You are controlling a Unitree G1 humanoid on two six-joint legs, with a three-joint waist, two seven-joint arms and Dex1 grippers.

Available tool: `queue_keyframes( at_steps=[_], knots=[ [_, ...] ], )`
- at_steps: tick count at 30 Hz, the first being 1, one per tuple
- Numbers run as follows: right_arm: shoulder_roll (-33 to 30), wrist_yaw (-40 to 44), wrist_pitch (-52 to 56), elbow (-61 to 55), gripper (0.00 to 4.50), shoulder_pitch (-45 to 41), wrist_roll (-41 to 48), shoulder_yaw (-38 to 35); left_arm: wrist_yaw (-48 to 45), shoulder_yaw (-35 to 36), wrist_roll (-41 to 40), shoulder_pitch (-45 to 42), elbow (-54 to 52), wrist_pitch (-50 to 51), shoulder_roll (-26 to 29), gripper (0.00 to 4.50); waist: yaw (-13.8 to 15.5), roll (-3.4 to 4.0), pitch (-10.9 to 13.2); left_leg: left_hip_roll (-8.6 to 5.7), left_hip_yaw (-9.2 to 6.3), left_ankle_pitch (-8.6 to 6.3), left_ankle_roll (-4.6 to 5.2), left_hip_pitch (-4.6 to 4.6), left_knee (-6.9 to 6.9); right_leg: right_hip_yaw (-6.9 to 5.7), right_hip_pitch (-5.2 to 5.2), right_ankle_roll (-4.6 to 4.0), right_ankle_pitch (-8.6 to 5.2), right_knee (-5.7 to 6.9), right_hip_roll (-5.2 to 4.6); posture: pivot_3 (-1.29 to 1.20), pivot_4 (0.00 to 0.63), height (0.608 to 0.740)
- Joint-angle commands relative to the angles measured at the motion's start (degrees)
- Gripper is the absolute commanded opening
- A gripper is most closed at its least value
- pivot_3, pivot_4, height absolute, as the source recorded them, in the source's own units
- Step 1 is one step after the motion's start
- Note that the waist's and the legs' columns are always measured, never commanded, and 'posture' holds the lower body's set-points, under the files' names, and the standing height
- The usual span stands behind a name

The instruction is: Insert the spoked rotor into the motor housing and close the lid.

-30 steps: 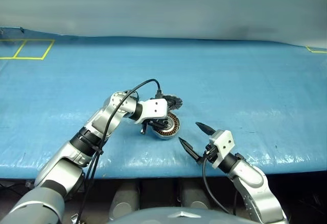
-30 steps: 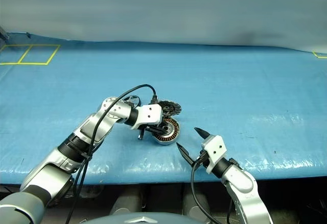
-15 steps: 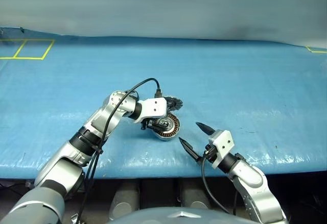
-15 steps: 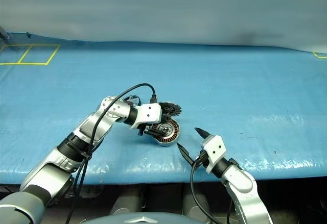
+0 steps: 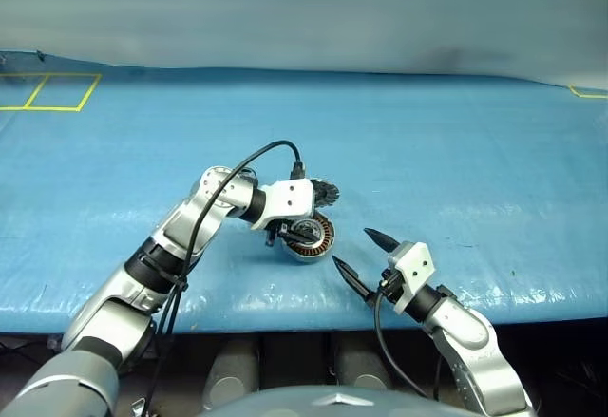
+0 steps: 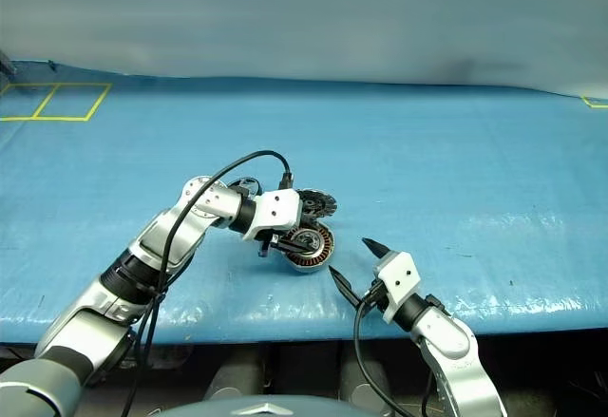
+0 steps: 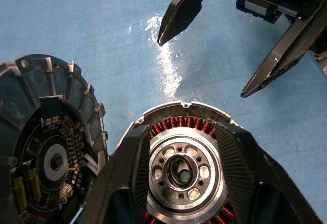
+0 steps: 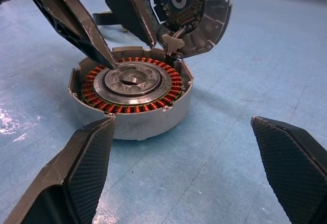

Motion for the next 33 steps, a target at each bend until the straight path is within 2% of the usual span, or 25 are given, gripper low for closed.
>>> queue_keyframes(
  at_steps=[1, 2, 3, 13, 33],
  knots=[
    [-0.27, 0.21, -0.39, -1.09, 4.5, -0.5, 0.37, -0.25, 1.41, 1.17, -0.05, -0.3, -1.57, 0.18, 0.05, 0.44, 0.04, 0.0, 0.0, 0.0, 0.0, 0.0, 0.0, 0.0, 0.0, 0.0, 0.0, 0.0, 0.0, 0.0, 0.0, 0.0, 0.15, 0.74],
    [-0.27, 0.19, -0.35, -1.12, 4.5, -0.47, 0.36, -0.25, 1.98, 1.2, 0.17, -0.32, -1.31, 0.24, -0.02, 0.07, 0.05, 0.0, 0.0, 0.0, 0.0, 0.0, 0.0, -0.01, 0.0, 0.0, 0.0, 0.0, 0.0, 0.0, 0.0, 0.0, 0.15, 0.74],
    [-0.27, 0.18, -0.34, -1.14, 4.5, -0.44, 0.35, -0.24, 2.34, 1.18, 0.26, -0.33, -1.19, 0.29, -0.05, 0.03, 0.06, 0.0, 0.0, 0.0, 0.0, 0.0, 0.0, -0.01, 0.0, 0.0, 0.0, 0.0, 0.0, -0.01, 0.0, 0.0, 0.15, 0.74],
    [-0.43, 0.18, 0.06, -1.23, 4.5, -0.43, 0.28, -0.22, 5.09, -0.32, 1.7, -0.27, 0.06, 1.61, -0.13, 0.03, 0.04, 0.0, 0.0, 0.0, 0.0, 0.0, 0.0, -0.01, -0.02, 0.0, -0.01, 0.0, 0.0, -0.01, 0.0, 0.0, 0.15, 0.74],
    [-0.26, -0.27, 0.14, -1.33, 4.5, -0.13, 0.12, -0.07, 2.16, -2.27, 2.76, 0.27, -0.41, 1.55, 1.36, 0.03, 0.04, 0.0, 0.0, 0.0, 0.0, 0.0, 0.0, -0.01, -0.03, 0.0, -0.01, 0.0, 0.0, -0.02, 0.0, 0.0, 0.15, 0.74]
  ],
)
